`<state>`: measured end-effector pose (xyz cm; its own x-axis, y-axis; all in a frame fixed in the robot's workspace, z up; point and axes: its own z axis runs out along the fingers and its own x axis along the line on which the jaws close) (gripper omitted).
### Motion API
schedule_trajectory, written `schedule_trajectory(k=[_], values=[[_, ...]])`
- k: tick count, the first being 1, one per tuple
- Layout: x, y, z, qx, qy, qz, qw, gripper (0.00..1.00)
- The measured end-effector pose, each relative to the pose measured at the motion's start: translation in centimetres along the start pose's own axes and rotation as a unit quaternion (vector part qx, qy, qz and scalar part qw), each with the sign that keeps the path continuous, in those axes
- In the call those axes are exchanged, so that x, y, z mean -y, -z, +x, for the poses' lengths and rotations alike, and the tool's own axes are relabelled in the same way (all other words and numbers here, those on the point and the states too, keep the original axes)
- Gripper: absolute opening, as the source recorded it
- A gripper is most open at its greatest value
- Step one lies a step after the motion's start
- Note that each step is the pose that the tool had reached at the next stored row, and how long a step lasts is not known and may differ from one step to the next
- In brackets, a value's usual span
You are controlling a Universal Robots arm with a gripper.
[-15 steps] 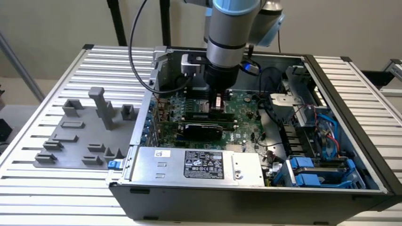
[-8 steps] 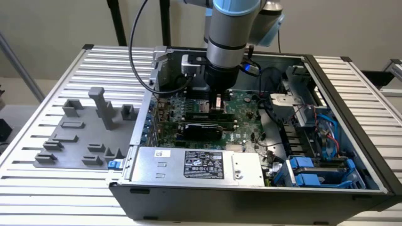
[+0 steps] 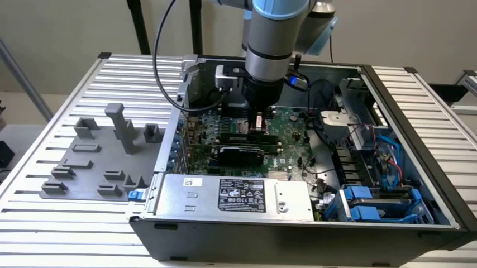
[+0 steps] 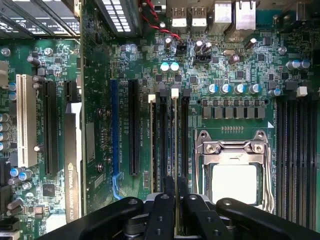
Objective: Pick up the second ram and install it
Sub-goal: 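Insert the second ram into the second slot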
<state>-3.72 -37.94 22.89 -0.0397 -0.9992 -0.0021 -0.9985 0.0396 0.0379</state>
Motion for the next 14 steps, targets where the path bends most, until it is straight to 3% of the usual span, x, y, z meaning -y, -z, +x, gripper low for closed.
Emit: schedule_trajectory(k=[14], values=[[-0.02, -0.17, -0.13, 0.0000, -0.002, 0.0001, 1.0000, 0.00]])
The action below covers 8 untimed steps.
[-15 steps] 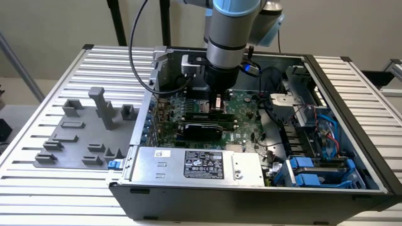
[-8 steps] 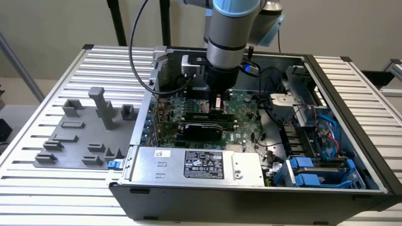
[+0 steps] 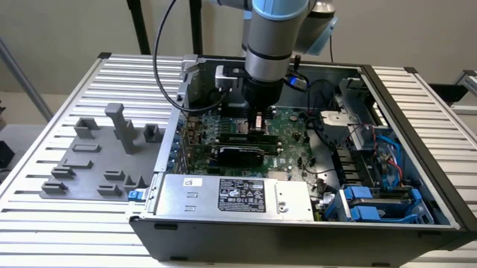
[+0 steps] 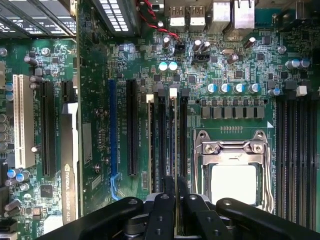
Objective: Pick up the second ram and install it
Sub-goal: 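Insert the second ram into the second slot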
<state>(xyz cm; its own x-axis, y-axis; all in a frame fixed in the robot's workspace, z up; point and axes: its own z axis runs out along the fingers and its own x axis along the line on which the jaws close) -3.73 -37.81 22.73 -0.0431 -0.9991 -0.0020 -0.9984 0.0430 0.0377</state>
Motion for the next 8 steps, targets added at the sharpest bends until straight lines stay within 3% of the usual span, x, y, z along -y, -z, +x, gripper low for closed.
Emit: schedule_trajectory(k=[8], values=[[-0.02, -0.26, -0.01, 0.0001, 0.000, 0.0001, 1.0000, 0.00]])
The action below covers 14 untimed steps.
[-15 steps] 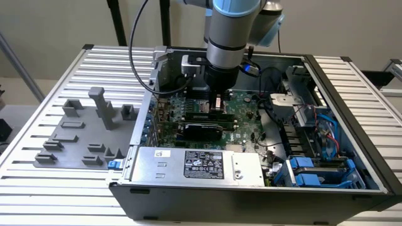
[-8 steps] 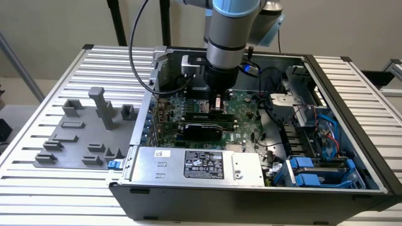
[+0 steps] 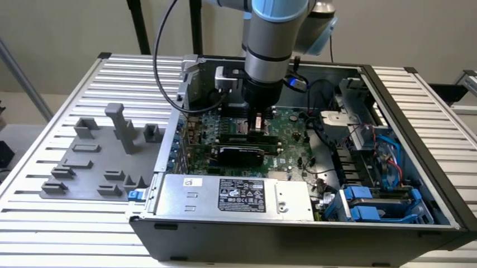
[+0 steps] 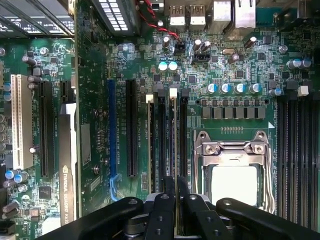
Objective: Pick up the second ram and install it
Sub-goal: 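Insert the second ram into the second slot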
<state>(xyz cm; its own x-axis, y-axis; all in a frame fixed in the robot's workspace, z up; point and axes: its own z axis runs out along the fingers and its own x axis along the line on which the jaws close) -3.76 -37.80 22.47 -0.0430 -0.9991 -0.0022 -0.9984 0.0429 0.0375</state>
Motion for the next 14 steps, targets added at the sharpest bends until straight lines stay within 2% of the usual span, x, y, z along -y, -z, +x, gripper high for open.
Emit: schedule_trajectory(k=[9, 10, 14], values=[[0.01, -0.44, 0.00, -0.0001, 0.000, 0.0000, 1.0000, 0.00], [0.01, -0.44, 0.00, -0.0001, 0.000, -0.0001, 1.0000, 1.00], [0.01, -0.30, -0.01, 0.0007, 0.000, 0.0000, 1.0000, 1.00]])
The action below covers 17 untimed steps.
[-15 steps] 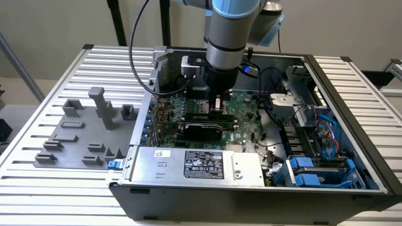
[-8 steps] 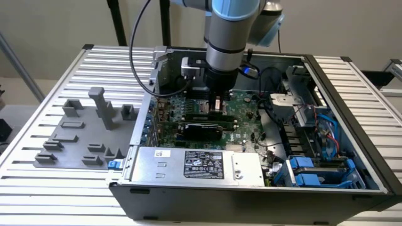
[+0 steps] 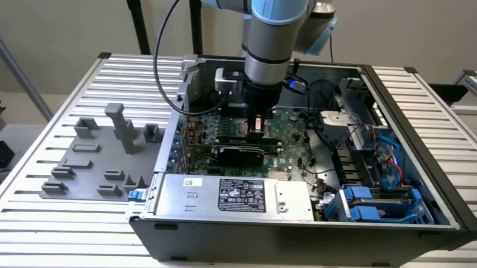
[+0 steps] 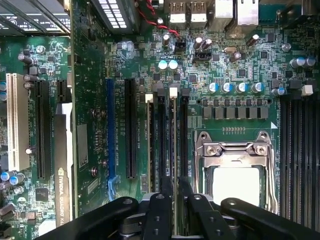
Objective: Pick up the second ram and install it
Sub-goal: 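Insert the second ram into the second slot, then press down the second ram until it locks into place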
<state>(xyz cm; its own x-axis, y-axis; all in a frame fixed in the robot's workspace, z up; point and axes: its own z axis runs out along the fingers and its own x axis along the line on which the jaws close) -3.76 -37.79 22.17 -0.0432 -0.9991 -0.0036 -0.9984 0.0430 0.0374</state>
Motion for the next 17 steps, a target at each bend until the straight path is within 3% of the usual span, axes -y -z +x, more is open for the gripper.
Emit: schedule_trajectory(k=[7, 8, 17], values=[[-0.22, 1.89, 0.0, 0.0017, 0.000, -0.0002, 1.0000, 1.00], [-0.23, 1.90, 0.0, 0.0020, 0.000, -0.0001, 1.0000, 0.00], [-0.24, 1.91, 0.0, 0.0020, 0.000, -0.0002, 1.0000, 0.00]])
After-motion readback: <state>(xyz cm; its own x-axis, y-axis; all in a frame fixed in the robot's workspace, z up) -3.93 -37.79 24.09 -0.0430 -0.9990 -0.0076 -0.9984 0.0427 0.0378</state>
